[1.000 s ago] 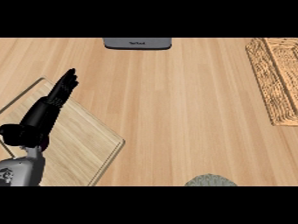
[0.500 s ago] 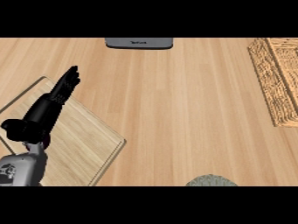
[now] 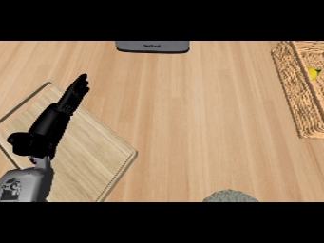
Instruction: Pick the lemon from the placemat and place it in the basket
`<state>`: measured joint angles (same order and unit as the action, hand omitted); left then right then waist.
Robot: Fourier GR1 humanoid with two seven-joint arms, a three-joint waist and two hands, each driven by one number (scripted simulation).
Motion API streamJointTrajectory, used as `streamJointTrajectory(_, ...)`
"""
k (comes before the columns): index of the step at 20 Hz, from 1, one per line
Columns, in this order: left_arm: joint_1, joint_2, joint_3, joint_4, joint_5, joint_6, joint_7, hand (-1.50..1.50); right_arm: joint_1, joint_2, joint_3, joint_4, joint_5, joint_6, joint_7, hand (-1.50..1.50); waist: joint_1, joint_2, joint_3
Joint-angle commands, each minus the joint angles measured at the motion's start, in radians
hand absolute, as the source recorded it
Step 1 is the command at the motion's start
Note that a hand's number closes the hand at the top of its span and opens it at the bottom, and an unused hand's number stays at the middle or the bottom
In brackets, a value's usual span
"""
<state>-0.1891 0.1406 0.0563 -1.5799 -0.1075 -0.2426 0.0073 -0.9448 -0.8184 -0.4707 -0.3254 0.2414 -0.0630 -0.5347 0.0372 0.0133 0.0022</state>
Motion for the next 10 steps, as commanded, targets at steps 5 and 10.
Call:
streamJointTrajectory(5,0.012,0.030,0.029,0.008,0.019,-0.026,-0.019,0.00,-0.066,-0.066,-0.093,0.082,-0.100,0.129,0.030,-1.50,-0.001,0.001,0.000)
streamJointTrajectory(10,-0.007,0.020,0.029,0.015,0.024,-0.020,0.012,0.00,-0.052,-0.133,-0.149,0.142,-0.159,0.214,0.141,-1.50,-0.008,0.000,0.000)
